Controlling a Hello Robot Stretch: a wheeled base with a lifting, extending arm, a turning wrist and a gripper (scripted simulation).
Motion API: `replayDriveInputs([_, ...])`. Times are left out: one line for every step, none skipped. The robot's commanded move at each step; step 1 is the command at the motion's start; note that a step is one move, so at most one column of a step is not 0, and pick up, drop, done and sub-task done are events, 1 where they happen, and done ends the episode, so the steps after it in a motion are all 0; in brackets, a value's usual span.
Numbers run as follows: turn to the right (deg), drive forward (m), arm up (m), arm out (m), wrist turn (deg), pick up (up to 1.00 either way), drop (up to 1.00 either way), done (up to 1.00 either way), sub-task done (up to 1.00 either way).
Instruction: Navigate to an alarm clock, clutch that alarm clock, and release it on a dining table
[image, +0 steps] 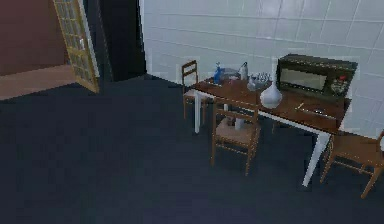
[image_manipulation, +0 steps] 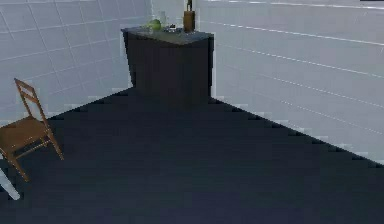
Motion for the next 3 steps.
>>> replayDriveInputs([-33.0, 0.00, 0.00, 0.00, 0.0, 0.00, 0.00, 0.00, 0.00])
replayDriveInputs([0.0, 1.00, 0.00, 0.00, 0.0, 0.00, 0.00, 0.00, 0.00])
replayDriveInputs([0.0, 0.70, 0.00, 0.00, 0.0, 0.00, 0.00, 0.00, 0.00])
